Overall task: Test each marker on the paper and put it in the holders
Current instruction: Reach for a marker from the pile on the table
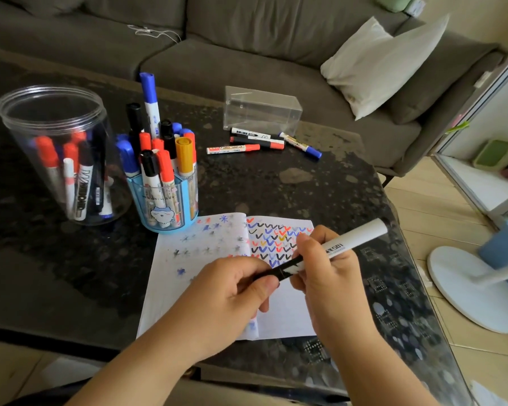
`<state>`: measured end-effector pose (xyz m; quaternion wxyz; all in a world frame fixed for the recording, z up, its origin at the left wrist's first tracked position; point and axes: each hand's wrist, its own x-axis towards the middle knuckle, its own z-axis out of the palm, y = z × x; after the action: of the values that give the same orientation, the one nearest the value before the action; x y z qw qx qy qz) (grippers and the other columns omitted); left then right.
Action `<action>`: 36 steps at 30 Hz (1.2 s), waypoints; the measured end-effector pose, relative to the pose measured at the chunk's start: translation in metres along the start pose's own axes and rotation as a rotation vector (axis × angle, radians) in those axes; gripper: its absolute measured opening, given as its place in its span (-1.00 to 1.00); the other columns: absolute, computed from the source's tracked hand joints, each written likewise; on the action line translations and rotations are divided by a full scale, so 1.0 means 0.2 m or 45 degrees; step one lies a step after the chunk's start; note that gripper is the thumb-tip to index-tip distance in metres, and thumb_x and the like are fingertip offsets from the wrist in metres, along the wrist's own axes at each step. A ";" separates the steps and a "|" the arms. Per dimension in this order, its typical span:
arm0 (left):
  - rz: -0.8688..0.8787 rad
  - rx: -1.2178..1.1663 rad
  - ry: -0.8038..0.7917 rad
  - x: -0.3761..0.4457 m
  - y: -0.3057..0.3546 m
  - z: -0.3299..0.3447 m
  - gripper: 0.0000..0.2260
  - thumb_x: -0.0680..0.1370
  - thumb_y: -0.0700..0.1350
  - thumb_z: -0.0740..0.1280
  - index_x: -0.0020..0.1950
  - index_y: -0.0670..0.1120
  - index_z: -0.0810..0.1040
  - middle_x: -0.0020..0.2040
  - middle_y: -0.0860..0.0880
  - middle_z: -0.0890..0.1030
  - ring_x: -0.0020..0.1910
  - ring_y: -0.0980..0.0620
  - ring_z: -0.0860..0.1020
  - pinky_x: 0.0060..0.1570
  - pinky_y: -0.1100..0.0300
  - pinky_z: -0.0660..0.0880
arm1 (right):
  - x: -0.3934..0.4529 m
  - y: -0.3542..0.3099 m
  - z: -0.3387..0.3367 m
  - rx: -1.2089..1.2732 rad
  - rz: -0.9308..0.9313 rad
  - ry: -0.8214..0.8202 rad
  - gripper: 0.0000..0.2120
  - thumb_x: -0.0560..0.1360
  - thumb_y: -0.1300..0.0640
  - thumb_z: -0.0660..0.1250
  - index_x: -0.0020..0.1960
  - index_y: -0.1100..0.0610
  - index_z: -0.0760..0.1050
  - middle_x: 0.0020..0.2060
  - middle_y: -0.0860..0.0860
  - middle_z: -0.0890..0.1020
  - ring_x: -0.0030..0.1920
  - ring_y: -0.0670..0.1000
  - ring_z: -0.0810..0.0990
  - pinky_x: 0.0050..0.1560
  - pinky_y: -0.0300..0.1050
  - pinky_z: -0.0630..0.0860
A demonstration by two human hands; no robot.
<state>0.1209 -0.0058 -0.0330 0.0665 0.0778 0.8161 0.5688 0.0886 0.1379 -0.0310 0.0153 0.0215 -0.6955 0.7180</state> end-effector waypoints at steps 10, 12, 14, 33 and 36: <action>-0.030 0.367 0.141 0.04 0.05 0.06 -0.76 0.57 0.09 0.20 0.24 0.22 0.42 0.18 0.23 0.51 0.09 0.26 0.47 -0.10 0.53 0.33 | -0.17 -0.21 -0.23 -0.439 -0.096 -0.016 -0.92 0.52 0.13 0.31 -0.11 0.08 0.57 -0.34 -0.07 0.65 -0.37 -0.11 0.56 -0.28 -0.27 0.51; 0.030 0.489 0.200 -0.01 0.10 0.06 -0.65 0.57 0.09 0.20 0.36 0.24 0.30 0.33 0.23 0.40 0.25 0.25 0.39 0.15 0.42 0.32 | -0.22 -0.25 -0.24 -0.497 -0.150 -0.010 -0.91 0.52 0.13 0.30 -0.11 0.02 0.58 -0.30 -0.09 0.67 -0.31 -0.12 0.60 -0.25 -0.27 0.53; 0.085 0.611 0.322 -0.09 0.16 0.03 -0.53 0.56 0.11 0.21 0.44 0.24 0.16 0.39 0.24 0.33 0.35 0.21 0.31 0.31 0.28 0.26 | -0.27 -0.31 -0.22 -0.580 -0.247 -0.012 -0.93 0.51 0.07 0.31 -0.10 -0.06 0.57 -0.30 -0.13 0.66 -0.27 -0.14 0.60 -0.24 -0.30 0.51; -0.729 0.932 1.442 -2.07 -0.31 -0.56 -0.91 0.51 -0.06 0.32 -0.10 0.06 0.41 -0.18 0.15 0.46 -0.18 0.11 0.48 -0.25 0.26 0.35 | -1.08 -0.07 1.31 -0.946 -0.505 -1.494 -0.87 0.57 0.07 0.26 0.01 0.12 0.52 -0.14 0.01 0.63 -0.10 -0.05 0.61 -0.14 -0.27 0.49; -0.754 0.922 1.422 -2.14 -0.39 -0.58 -0.91 0.50 -0.07 0.33 -0.10 0.05 0.42 -0.17 0.13 0.47 -0.18 0.11 0.49 -0.23 0.23 0.40 | -1.13 0.05 1.48 -1.056 -0.408 -1.561 -0.78 0.57 0.04 0.26 0.08 0.19 0.49 -0.04 0.06 0.61 -0.04 0.02 0.60 -0.02 -0.11 0.53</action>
<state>0.5133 -0.2262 -0.0573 -0.2387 -0.4312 0.8521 0.1761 0.3160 -0.1571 -0.0428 -0.2633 0.5103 -0.7809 0.2459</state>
